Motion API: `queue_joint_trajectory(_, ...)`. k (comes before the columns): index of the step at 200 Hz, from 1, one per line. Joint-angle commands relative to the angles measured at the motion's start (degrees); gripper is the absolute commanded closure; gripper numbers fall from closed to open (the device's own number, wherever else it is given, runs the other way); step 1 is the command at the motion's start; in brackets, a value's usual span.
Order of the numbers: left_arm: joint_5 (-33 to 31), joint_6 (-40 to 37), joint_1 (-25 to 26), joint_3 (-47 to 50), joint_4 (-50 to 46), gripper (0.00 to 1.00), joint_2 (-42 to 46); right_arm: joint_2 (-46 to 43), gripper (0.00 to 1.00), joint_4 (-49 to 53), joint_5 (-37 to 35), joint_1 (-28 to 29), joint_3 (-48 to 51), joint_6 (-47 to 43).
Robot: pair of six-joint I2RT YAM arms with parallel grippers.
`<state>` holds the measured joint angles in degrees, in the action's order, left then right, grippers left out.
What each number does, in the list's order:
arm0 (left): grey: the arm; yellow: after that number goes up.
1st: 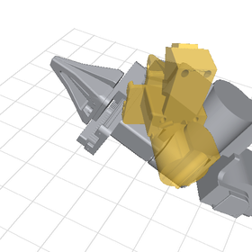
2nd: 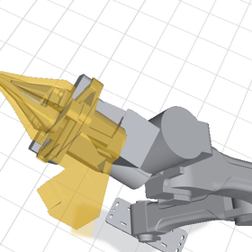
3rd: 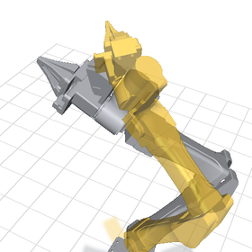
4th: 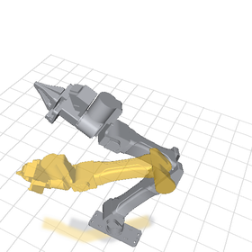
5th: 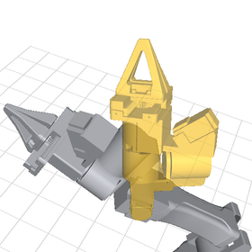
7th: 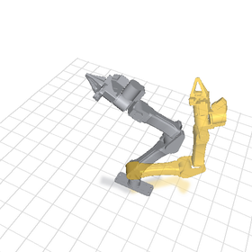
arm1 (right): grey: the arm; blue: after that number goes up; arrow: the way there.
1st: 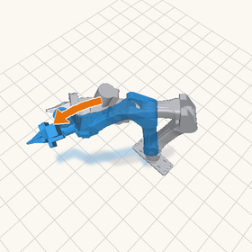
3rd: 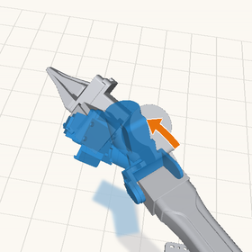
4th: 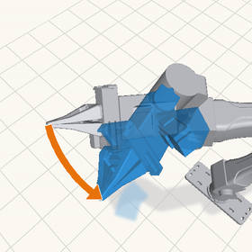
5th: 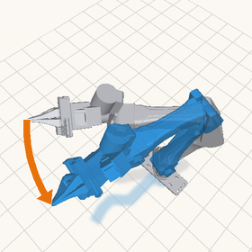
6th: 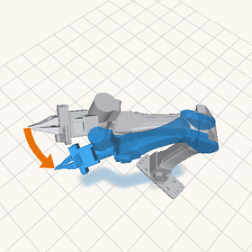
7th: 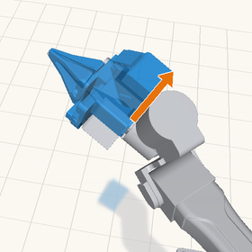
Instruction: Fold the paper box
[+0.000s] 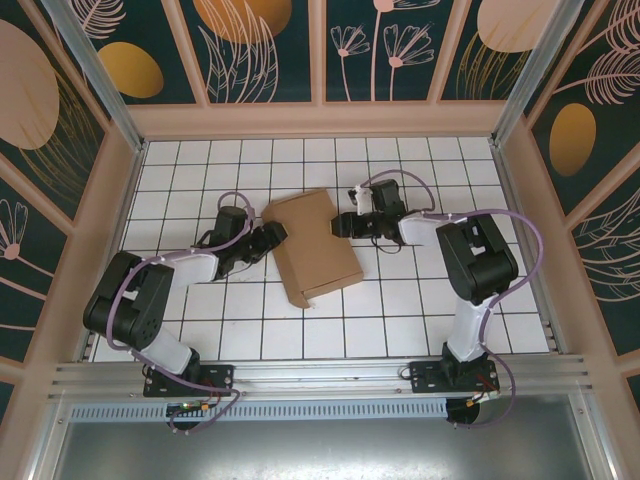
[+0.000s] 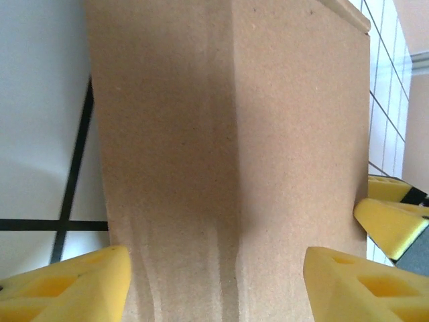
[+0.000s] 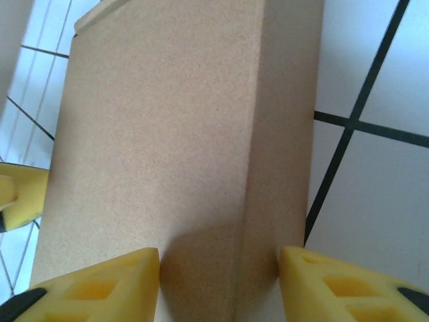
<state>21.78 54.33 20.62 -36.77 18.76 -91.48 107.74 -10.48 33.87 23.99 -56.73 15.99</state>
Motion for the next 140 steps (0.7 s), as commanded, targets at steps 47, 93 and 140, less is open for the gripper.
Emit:
queue_joint_trajectory(47,6.72,2.6,0.28,0.61,7.96,0.31,-4.89,5.05,0.63,-12.99,7.08,-4.48,7.65,12.06)
queue_joint_trajectory(93,9.09,3.58,0.3,-0.31,9.78,0.29,-6.34,6.87,0.68,-18.26,9.85,-7.37,10.88,16.22)
queue_joint_trajectory(140,10.67,4.76,0.81,-0.36,11.26,0.28,-9.13,7.92,0.71,-23.56,11.56,-9.6,13.41,20.52)
